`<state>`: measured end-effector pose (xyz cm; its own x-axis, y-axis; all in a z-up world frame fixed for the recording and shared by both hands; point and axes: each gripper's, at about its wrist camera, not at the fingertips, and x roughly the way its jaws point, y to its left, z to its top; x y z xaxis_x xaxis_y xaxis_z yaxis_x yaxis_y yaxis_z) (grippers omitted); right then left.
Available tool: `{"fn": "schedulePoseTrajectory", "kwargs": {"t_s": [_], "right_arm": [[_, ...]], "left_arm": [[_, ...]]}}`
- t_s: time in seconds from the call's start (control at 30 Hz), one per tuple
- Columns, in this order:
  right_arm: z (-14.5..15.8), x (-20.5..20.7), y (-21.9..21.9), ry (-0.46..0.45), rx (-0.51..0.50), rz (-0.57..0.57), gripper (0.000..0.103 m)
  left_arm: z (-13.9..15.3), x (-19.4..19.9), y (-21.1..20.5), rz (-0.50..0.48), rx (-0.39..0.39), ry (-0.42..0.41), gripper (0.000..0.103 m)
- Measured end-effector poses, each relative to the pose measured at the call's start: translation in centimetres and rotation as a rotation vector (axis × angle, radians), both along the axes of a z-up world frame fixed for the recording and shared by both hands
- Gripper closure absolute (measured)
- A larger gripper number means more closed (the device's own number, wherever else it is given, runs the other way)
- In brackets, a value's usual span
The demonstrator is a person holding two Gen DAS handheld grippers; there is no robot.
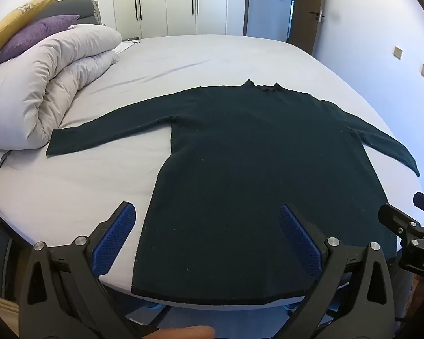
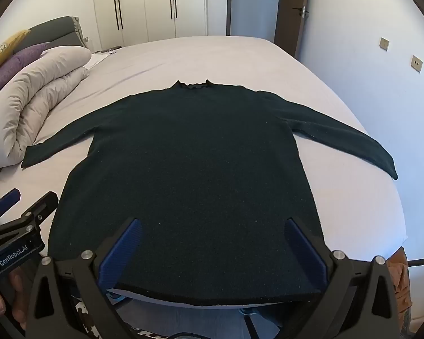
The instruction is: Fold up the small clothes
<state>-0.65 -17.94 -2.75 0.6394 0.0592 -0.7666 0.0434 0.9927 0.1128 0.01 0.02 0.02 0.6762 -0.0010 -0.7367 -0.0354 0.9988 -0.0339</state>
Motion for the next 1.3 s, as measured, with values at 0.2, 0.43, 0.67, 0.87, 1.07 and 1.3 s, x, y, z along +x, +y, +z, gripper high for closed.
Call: {"fn": "schedulePoseTrajectory", "kwargs": {"t_s": [0.2, 0.43, 0.67, 0.87, 1.07, 1.3], "right_arm": [[0.1, 0.2, 0.0, -0.003, -0.004, -0.002, 0.0], [0.1, 0.4, -0.1, -0.002, -0.008, 0.0, 0.0], [0.2, 0.5, -0.1, -0.002, -0.009, -0.001, 0.0], [0.2, 0.5, 0.0, -0.002, -0.009, -0.001, 0.0], [0.3, 0.5, -0.1, -0.002, -0.009, -0.001, 0.0], [-0.1, 0.5, 0.1, -0.001, -0.006, -0.003, 0.0]], "left_arm": [[0.4, -0.1, -0.2, -0.006, 0.028, -0.005, 0.0], [0.4, -0.1, -0.5, -0.005, 0.019, 0.002, 0.0], [-0.2, 0.1, -0.7, -0.005, 0.019, 0.002, 0.0], [-0.3, 0.0, -0.4, -0.007, 0.017, 0.0, 0.0], [-0.3, 0.0, -0.4, -0.007, 0.016, 0.001, 0.0], [-0.4, -0.1, -0.3, -0.007, 0.012, 0.0, 0.0]]}}
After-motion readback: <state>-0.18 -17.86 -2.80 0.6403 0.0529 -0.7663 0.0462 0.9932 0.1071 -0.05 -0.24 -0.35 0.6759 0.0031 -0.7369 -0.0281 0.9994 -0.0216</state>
